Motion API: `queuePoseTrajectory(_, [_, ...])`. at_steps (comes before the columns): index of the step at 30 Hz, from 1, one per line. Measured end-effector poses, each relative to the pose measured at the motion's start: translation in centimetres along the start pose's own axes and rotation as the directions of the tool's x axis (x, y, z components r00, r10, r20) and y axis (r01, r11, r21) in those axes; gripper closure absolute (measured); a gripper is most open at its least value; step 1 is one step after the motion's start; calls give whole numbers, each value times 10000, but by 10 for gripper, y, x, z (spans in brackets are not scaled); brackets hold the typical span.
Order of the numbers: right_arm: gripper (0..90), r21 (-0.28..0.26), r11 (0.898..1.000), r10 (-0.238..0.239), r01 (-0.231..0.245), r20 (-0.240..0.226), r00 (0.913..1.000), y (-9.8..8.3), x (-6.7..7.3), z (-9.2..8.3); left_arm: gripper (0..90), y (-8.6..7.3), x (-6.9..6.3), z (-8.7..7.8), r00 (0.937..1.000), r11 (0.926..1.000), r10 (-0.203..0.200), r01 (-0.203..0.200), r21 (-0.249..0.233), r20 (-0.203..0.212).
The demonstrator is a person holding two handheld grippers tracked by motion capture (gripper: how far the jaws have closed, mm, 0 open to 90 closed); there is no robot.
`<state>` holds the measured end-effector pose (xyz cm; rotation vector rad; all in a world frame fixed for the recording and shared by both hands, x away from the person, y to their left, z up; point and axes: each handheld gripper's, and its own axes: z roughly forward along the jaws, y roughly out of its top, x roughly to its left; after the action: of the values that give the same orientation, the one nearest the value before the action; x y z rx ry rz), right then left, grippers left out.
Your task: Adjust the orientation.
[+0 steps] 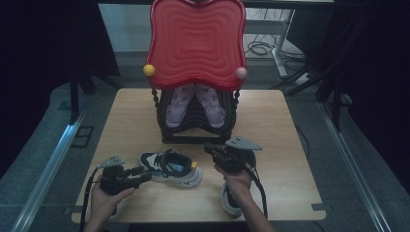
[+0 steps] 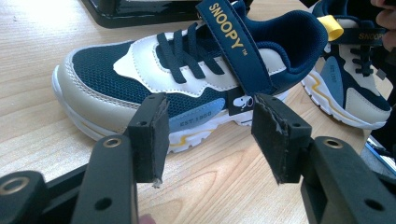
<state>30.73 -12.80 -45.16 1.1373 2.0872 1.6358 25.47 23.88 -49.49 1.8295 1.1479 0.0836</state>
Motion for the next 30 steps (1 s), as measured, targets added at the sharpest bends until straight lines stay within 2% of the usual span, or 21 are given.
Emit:
queuePoseTrajectory(8, [877,366,9993,-121,118,100,9999,-2,3,12,456,1,1,-1,10000,10000,-46,46,27,-22])
queuePoseTrajectory(19, [877,755,9965,-369,354,189,9991,-5,8,19,447,1,3,-3,9999,9999,-116,116,23,-105])
queuePoseTrajectory(23, [877,1110,9927,-498,475,183,9986,-7,11,24,443,1,2,-3,9999,10000,-71,72,31,-95])
queuePoseTrajectory(30, [877,1795,9801,-890,841,190,9959,-12,19,34,438,0,4,-4,9999,9999,-119,120,60,-126])
